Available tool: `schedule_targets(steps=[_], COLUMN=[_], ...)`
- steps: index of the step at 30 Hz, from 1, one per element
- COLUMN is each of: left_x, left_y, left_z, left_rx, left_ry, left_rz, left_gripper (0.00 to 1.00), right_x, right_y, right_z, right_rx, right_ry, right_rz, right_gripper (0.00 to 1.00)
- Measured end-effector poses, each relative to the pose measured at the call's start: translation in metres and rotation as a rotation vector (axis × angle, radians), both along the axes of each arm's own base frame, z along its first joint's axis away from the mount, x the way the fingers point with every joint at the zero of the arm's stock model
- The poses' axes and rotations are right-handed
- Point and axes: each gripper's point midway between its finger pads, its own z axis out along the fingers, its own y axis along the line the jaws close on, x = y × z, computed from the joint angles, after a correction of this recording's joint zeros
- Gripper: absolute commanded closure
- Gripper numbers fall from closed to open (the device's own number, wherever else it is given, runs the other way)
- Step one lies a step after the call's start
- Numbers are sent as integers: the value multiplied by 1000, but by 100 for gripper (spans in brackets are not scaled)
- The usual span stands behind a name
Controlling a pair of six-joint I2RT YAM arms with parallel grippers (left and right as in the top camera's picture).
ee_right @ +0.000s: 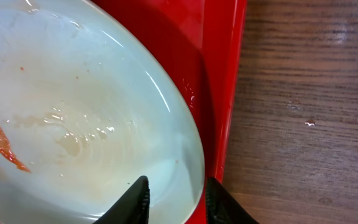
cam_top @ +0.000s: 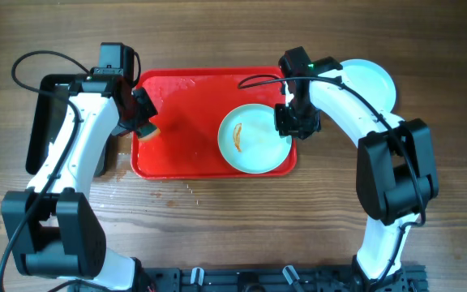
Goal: Clean dirty plates on tray and stack at the side
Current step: 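Grip the rim of the last plate on the tray with the right gripper, then scrub the last plate with the sponge in the left gripper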
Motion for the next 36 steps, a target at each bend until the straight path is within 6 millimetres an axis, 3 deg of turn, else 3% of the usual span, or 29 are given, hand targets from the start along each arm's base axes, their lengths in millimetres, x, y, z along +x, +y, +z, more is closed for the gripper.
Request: schedule_targets(steps=[5, 11, 15, 17, 20, 27, 28, 31, 36], left_x=[0, 0, -1, -1, -1, 2, 2, 2, 6], left_y=[0, 0, 0, 0, 0, -8, -8, -8, -25], left_z=[0, 0, 0, 0, 0, 0, 0, 0, 2], left_rx=[0, 0, 0, 0, 0, -42, -43, -45, -104], left_ry=[0, 0, 4, 4, 4, -6, -6, -5, -26], left_rz=[0, 0, 0, 0, 0, -16, -17, -21, -94], left_gripper=[96, 96, 96, 96, 96, 96, 96, 96, 96], right_x=[-3, 0, -16, -19, -9, 28, 30, 30, 24], right_y=[-2, 2, 11, 19, 31, 58, 59, 60, 68], right_z=[-12, -13, -27, -27, -27, -22, -21, -21, -21], right_rx=[-1, 7, -2, 3, 40, 157, 163, 168, 177], right_ry=[-7, -21, -1, -11, -64, -218, -223, -224, -206], right_rz=[-1, 3, 2, 3, -10, -34, -34, -40, -40], right_gripper=[68, 70, 71, 78, 81, 76, 76, 94, 96])
